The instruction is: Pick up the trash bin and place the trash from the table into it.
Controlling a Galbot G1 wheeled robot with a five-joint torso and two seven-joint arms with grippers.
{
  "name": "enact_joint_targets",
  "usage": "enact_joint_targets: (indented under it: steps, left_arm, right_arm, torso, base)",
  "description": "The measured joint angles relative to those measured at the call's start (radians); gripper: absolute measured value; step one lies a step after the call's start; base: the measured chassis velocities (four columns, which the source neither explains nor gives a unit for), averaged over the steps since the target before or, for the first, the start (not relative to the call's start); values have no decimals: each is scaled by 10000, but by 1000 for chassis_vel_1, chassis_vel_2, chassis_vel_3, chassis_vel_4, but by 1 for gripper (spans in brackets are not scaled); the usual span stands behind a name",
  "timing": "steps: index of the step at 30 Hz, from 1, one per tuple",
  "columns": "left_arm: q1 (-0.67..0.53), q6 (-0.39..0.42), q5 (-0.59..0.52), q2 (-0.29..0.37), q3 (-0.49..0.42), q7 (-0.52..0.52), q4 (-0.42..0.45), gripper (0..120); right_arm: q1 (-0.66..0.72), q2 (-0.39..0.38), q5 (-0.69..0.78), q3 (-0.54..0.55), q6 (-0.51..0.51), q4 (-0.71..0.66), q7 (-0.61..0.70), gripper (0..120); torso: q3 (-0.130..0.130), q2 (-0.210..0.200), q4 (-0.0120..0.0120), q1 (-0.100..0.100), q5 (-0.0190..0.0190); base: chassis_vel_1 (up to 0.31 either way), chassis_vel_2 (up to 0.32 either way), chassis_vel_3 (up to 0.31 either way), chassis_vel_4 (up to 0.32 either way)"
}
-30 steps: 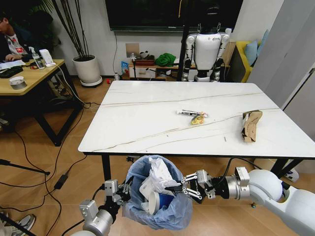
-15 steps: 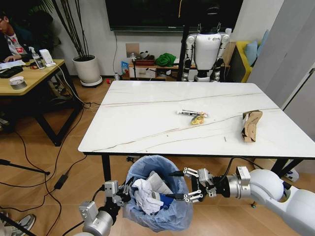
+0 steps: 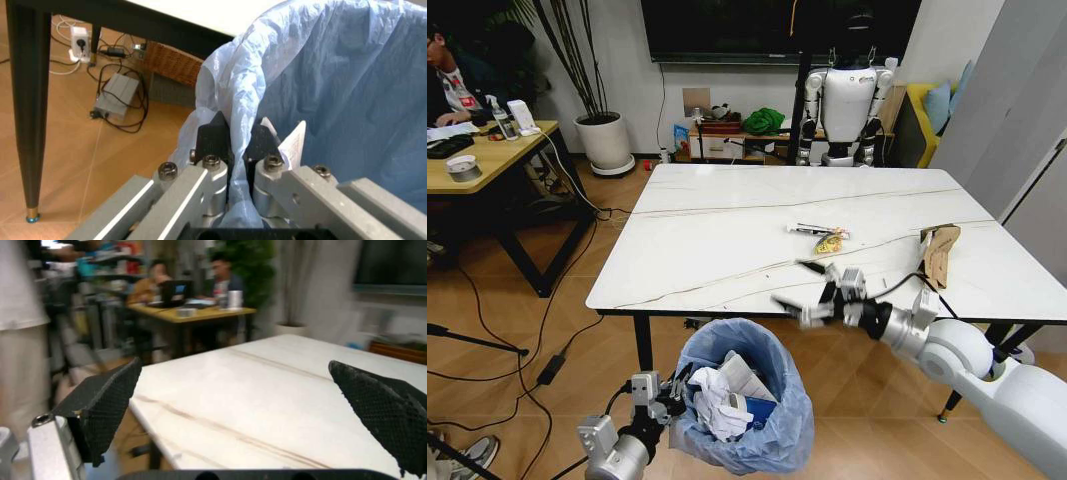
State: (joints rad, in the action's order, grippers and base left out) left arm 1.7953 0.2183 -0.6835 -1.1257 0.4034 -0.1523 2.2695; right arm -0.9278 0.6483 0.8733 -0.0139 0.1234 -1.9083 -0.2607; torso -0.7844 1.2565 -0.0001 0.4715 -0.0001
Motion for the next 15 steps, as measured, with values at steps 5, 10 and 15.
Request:
enact_joint_targets:
  steps: [5, 10, 15]
  left_arm:
    - [67, 4, -38, 70, 99, -22, 101, 0]
    - [76, 14, -53, 75, 125, -48, 110, 0]
    - [-26, 49, -158, 152, 125, -126, 102, 0]
  right_arm:
    - [354, 569, 95, 70, -200, 557, 1366, 100]
    - [937, 1314, 197, 205, -1124, 1134, 2960, 100]
    - [1426, 1975, 255, 327, -2413, 1633, 4969, 100]
  torso:
    - [0, 0, -1, 0, -1]
    - [0, 0, 1, 0, -1]
    - [0, 0, 0, 0, 0]
  base:
    - [0, 0, 0, 0]
    - [0, 0, 0, 0]
    - [0, 0, 0, 0]
